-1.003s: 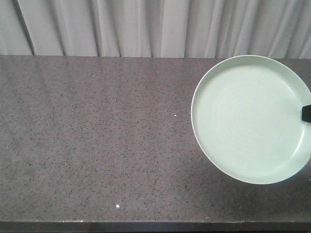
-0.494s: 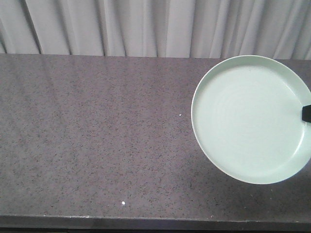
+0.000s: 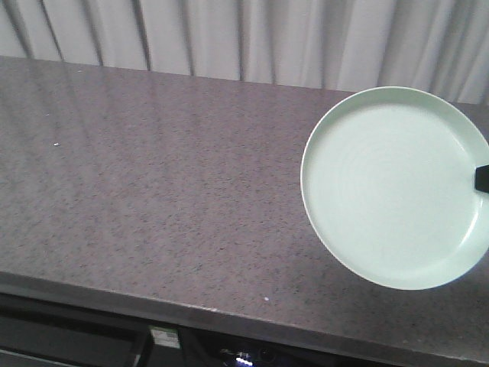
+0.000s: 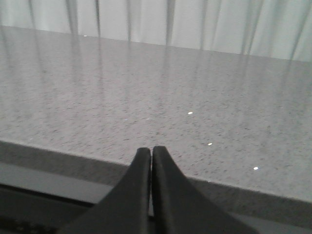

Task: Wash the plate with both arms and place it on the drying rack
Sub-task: 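Hold the plate in the right gripper while the base turns away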

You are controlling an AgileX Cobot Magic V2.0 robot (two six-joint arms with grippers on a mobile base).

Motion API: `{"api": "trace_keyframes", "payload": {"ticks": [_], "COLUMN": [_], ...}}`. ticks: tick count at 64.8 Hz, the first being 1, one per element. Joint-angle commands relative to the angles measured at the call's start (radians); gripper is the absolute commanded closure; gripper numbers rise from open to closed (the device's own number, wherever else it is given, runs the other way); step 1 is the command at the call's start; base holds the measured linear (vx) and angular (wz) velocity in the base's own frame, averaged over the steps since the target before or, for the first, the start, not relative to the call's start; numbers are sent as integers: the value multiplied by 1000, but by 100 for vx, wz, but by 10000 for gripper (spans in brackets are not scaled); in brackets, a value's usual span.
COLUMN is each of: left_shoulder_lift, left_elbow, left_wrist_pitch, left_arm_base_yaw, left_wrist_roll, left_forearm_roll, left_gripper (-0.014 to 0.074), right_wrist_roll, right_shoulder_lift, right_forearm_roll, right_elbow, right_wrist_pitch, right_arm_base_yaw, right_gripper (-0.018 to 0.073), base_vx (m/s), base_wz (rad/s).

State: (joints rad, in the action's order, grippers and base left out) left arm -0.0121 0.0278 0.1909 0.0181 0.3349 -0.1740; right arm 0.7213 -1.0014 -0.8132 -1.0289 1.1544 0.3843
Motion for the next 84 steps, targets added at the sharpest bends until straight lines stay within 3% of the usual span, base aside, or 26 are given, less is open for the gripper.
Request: {"api": "trace_keyframes", "payload": {"ticks": [1, 84], "left_shoulder_lift": [-14, -14], "left_elbow": [18, 18], "left_wrist_pitch": [-71, -71], "left_arm_base_yaw": [-6, -6], "left_wrist_roll": [2, 2], "left_forearm_roll": [0, 0], "left_gripper": [603, 603], "right_wrist_roll": [10, 10], "right_shoulder_lift": [10, 10], "right_forearm_roll": [-60, -60], "right_elbow": [-24, -24], "right_wrist_pitch": [-36, -36], "right_arm_base_yaw": [7, 7], "right_gripper": [566, 566], "base_vx": [-9, -12], "base_wz": [56, 60]}}
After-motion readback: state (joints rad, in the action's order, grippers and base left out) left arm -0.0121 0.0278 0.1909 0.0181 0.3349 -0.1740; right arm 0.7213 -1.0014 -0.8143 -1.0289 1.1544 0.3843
